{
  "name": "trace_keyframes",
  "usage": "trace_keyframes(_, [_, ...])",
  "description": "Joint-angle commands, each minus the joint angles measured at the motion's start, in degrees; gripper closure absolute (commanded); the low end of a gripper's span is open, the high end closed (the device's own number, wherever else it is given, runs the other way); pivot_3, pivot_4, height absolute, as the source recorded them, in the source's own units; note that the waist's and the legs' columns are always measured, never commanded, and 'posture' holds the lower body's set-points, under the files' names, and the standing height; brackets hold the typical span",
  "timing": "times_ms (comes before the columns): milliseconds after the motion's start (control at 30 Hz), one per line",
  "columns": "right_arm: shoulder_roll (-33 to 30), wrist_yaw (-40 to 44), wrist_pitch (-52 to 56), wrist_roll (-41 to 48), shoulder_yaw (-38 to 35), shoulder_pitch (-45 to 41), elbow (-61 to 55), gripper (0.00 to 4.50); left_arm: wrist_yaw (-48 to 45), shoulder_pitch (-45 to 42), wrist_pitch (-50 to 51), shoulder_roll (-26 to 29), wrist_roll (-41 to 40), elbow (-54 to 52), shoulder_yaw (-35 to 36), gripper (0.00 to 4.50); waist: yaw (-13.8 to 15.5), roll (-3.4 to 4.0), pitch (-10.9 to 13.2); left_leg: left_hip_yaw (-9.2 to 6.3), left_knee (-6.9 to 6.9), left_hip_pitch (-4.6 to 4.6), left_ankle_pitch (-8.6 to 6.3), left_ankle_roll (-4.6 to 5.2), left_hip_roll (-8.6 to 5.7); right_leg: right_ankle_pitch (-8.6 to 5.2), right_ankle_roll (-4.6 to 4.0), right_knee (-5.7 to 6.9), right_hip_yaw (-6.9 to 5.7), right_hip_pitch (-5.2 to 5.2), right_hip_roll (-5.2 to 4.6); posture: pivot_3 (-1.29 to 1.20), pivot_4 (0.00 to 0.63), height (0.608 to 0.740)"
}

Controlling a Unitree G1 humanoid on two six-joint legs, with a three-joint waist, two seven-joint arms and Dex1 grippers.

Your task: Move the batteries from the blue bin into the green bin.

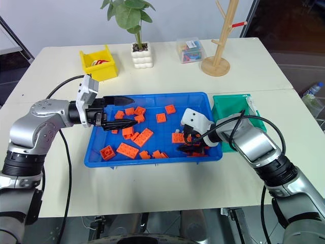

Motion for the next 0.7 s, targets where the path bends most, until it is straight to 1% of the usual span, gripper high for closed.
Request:
trace_keyframes(33, [-0.1, 0.6, -1.3, -0.6, -0.6, -0.3, -0.1, 2.83, 0.7, -0.5, -0.4, 0.0, -1.2, -1.9, 2.1, 0.0, 0.0, 0.0, 0.0, 0.0, 0.0, 0.0, 0.0, 0.0, 0.0, 0.0, 0.0, 0.0, 0.0, 0.0, 0.0, 0.0, 0.15, 0.74])
trace_keyframes(67, [0.0, 0.5, -1.4, -0.8, -0.8, -0.5, 0.1, 3.2, 0.8, -0.5, -0.5, 0.0, -1.3, -1.9, 2.1, 0.0, 0.0, 0.0, 0.0, 0.0, 0.0, 0.0, 0.0, 0.0, 0.0, 0.0, 0.0, 0.0, 0.0, 0.0, 0.0, 0.0, 0.15, 0.74])
trace_keyframes(100, [0.1, 0.4, -1.4, -1.0, -1.0, -0.8, 0.4, 3.41, 0.9, -0.5, -0.5, 0.0, -1.3, -1.9, 2.1, 0.0, 0.0, 0.0, 0.0, 0.0, 0.0, 0.0, 0.0, 0.0, 0.0, 0.0, 0.0, 0.0, 0.0, 0.0, 0.0, 0.0, 0.15, 0.74])
trace_keyframes(300, [0.2, 0.4, -1.5, -1.3, -1.9, -2.4, 0.8, 3.41, 1.4, -0.4, -1.0, -0.1, -1.1, -1.5, 2.1, 0.0, 0.0, 0.0, 0.0, 0.0, 0.0, 0.0, 0.0, 0.0, 0.0, 0.0, 0.0, 0.0, 0.0, 0.01, 0.0, 0.0, 0.15, 0.74])
trace_keyframes(400, [1.5, 0.0, -0.7, -0.7, -3.8, -7.5, 2.3, 3.41, 1.5, -0.3, -1.2, 0.0, -1.0, -1.3, 2.1, 0.0, -0.2, 0.0, 0.0, 0.0, 0.01, 0.0, 0.0, 0.0, 0.0, 0.0, 0.0, 0.0, 0.0, 0.0, 0.0, 0.0, 0.15, 0.74])
trace_keyframes(533, [6.3, -1.0, 1.1, 0.6, -4.5, -13.9, 4.4, 3.41, 1.0, -0.2, -1.2, 0.4, -1.0, -1.2, 2.1, 0.0, -0.2, 0.0, 0.0, 0.0, -0.05, 0.08, 0.0, 0.0, 0.05, 0.01, -0.02, 0.04, 0.01, 0.0, 0.06, 0.0, 0.15, 0.74])
trace_keyframes(700, [15.1, -3.2, 1.1, 0.1, -0.7, -14.7, 6.2, 3.41, -0.7, 0.6, 0.0, 2.9, -0.9, -2.5, 1.9, 0.0, -0.1, -0.04, 0.0, -0.06, -0.08, 0.05, 0.0, -0.01, 0.03, 0.01, -0.03, 0.01, -0.01, 0.0, 0.06, 0.0, 0.15, 0.74])
